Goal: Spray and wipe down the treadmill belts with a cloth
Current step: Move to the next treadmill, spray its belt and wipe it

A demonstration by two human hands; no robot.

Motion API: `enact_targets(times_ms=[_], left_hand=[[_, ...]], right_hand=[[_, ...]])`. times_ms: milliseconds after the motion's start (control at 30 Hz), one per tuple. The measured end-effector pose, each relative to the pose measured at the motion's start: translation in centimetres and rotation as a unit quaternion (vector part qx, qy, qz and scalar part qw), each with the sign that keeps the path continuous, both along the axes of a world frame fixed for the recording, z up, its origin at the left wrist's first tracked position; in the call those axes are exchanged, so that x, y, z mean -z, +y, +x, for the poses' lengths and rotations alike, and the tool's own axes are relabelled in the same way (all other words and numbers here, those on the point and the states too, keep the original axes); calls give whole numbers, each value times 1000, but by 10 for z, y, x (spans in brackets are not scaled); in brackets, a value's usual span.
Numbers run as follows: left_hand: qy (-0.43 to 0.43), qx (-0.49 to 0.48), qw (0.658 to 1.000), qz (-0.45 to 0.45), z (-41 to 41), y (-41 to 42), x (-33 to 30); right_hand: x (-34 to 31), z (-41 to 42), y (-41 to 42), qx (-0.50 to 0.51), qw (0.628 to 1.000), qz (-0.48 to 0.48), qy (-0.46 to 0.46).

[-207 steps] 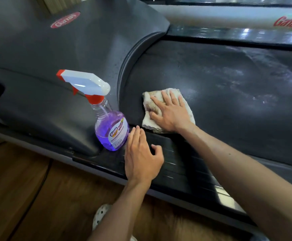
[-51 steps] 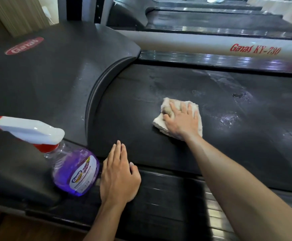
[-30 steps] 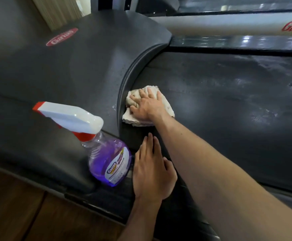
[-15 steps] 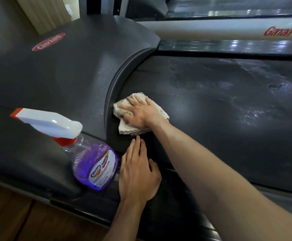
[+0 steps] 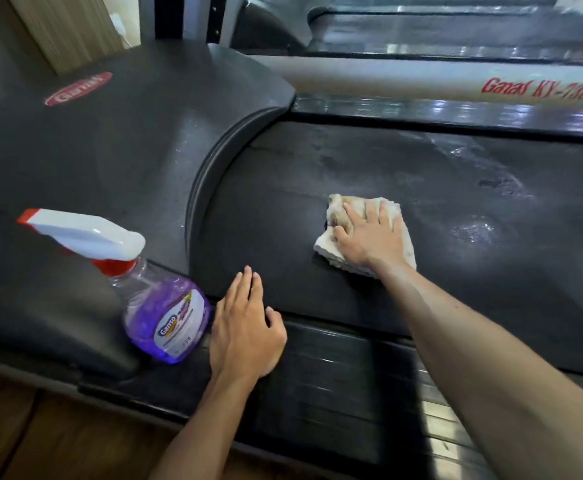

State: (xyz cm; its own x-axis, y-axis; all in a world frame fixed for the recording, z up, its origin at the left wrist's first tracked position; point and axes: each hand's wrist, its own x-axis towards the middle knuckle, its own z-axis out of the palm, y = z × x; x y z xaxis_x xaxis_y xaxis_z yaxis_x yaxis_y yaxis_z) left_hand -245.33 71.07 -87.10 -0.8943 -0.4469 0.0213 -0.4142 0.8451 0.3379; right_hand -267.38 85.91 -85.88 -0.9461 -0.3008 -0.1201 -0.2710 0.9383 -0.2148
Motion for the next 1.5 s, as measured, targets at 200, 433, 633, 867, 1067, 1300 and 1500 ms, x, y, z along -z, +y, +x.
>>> enact_targets(times_ms=[200,433,633,867,1067,1300,1500], left_hand=[[-9,-5,1000,0,0,3,-7],[-9,-5,1000,19,3,4,-14],[4,-13,999,28,2,5,-12],[12,0,1000,-3,-22,4,-16],[43,6,998,35,-97,-3,-15],[57,-39,998,8,-166,-30,2],[33,-42,998,-24,-168,-34,11]], right_hand=[[8,50,43,37,999,-2,2],[6,100,63,37,999,-4,14],[13,94,59,44,999,2,25],[13,42,43,49,998,-9,29],[16,-23,24,53,998,0,36],[18,-95,6,57,998,-3,40],[20,-120,-12,26,998,6,49]])
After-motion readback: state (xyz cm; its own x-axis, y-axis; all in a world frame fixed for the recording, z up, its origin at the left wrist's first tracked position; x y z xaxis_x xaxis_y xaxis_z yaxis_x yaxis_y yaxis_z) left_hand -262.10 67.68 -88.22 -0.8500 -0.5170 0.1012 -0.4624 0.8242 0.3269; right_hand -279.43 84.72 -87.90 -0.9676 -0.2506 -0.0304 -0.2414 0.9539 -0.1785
